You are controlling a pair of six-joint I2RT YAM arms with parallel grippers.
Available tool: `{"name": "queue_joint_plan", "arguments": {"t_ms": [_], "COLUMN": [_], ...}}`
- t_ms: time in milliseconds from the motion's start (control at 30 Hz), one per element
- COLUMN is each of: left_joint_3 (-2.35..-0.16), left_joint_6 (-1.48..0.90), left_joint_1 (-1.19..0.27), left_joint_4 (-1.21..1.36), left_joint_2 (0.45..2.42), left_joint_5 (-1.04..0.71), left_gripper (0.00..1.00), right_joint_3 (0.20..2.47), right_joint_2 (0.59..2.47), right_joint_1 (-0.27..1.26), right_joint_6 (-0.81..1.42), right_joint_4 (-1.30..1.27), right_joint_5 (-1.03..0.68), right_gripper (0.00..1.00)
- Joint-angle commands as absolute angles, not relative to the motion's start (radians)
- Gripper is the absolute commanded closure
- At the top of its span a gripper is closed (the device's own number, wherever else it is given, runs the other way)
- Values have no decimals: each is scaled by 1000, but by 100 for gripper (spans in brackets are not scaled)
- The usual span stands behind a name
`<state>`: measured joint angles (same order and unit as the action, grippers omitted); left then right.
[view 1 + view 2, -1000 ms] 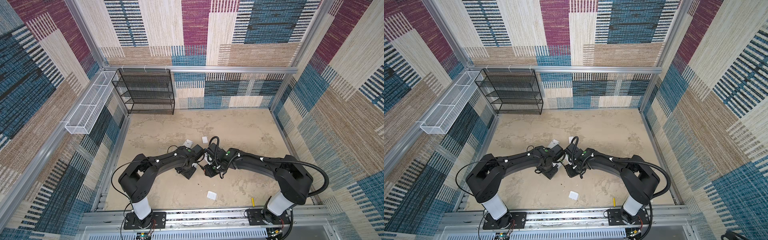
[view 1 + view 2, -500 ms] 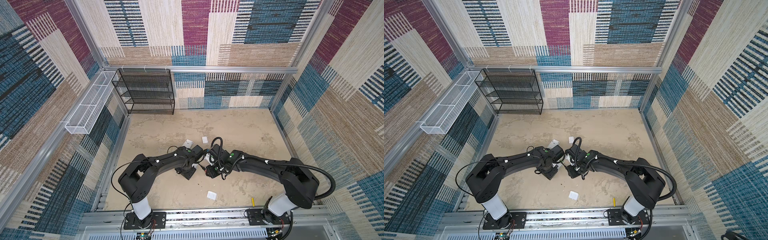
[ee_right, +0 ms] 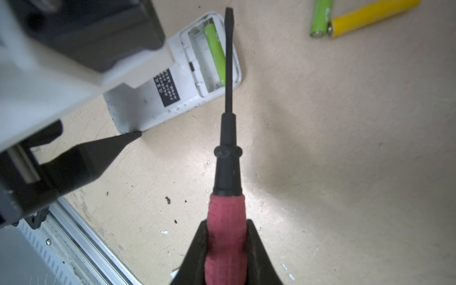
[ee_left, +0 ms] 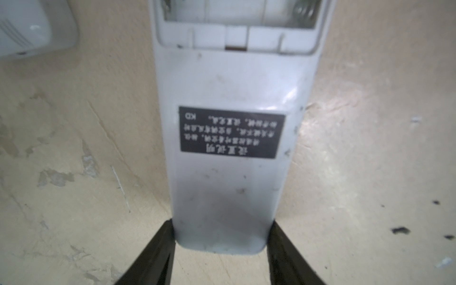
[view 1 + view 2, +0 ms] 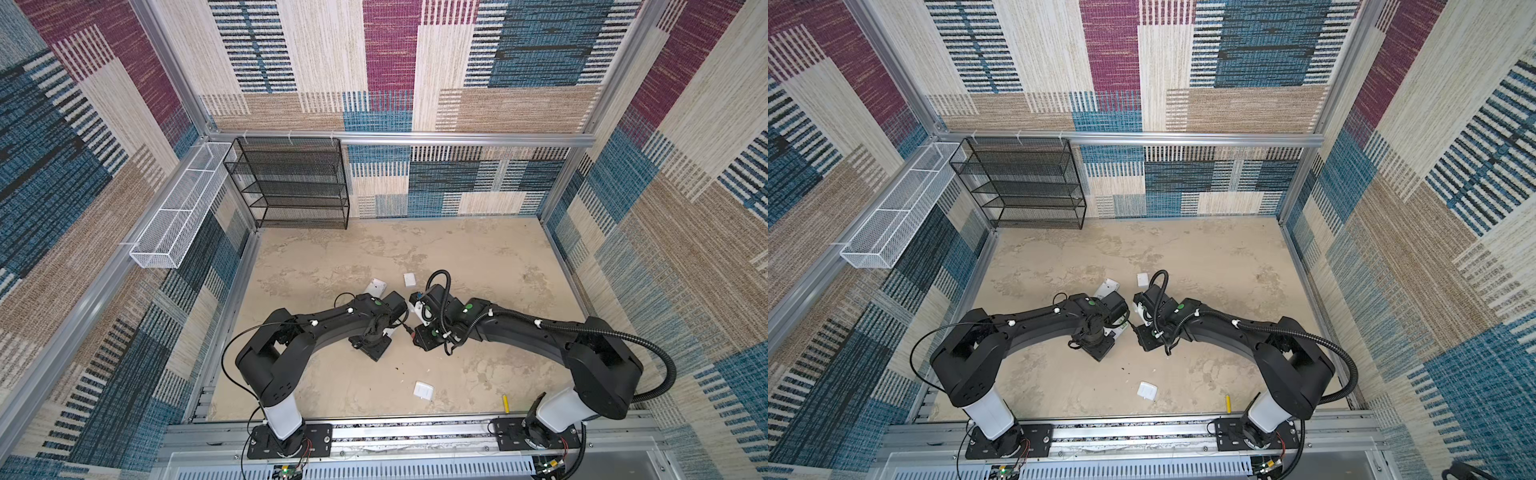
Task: Unload the batteries from the remote control
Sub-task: 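Pry the green batteries out with the screwdriver tip in the right gripper, then pry the remaining green battery out with the screwdriver tip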
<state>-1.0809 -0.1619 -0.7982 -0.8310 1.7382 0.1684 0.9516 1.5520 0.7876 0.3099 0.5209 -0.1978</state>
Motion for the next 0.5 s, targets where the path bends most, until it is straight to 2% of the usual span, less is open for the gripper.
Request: {"name": "queue_joint_plan", "arguments": {"t_ms": [0,233,467], "left_joint_3": [-1080,-1086,-1092], "left_joint_6": [-180,-202,-213], "left_joint_1": [-796,-796,-798], "left_joint_4": [-846,-818,-812], "left_joint_2": [1745,1750,1746], "left_joint_5": [166,139,147], "left_gripper": [52,53,53], "right_joint_3": [946,946,925], "right_joint_2": [1530,1452,1427], "right_joint_1": [773,738,742], "right_joint_6": [308,297,299], "right_joint_4": [503,603,632], "right_joint_5": [-156,-85,-220], "right_gripper": [100,100,100]}}
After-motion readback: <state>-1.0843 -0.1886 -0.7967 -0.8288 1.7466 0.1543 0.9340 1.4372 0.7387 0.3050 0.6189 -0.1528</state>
